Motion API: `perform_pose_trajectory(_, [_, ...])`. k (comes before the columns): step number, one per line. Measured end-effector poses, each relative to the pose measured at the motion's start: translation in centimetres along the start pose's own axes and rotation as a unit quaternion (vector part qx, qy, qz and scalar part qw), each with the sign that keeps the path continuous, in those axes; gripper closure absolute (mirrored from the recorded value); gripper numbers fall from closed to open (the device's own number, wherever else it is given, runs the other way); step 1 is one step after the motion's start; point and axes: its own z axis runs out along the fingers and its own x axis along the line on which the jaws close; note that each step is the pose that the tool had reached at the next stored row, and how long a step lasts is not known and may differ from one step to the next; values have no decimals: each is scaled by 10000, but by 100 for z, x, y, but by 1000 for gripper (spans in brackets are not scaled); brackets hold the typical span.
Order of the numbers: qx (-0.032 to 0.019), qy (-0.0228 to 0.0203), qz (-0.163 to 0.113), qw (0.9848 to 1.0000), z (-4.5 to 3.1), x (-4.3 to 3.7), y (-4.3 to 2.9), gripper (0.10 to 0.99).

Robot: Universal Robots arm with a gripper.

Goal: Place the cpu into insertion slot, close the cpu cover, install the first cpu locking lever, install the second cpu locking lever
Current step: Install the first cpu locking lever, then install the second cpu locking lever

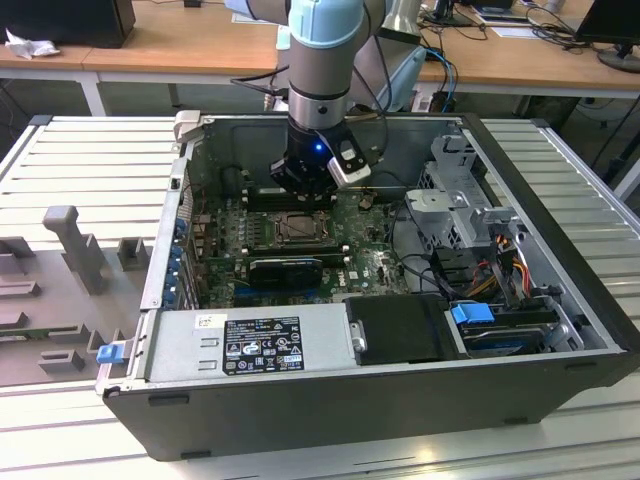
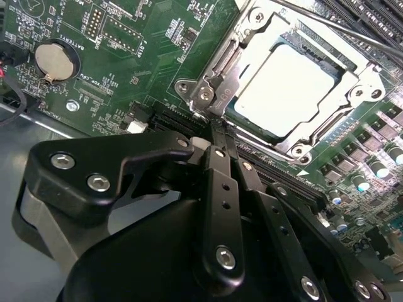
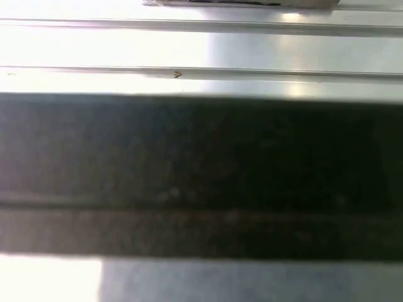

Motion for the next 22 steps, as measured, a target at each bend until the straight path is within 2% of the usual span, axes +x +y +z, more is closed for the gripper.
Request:
perform_pose_trajectory(3, [-6,-2,0,10000,-16,-1,3,980])
perform_pose_trajectory(6, [-3,0,0,10000,-125,-1,12,980])
perform_pose_trajectory(8, [-1,1,0,10000,-168,-1,15,980])
perform_pose_trajectory(11, [0,1,0,10000,-173,0,-27,980])
perform_pose_trajectory(22, [0,1,0,10000,-178,1,-91,980])
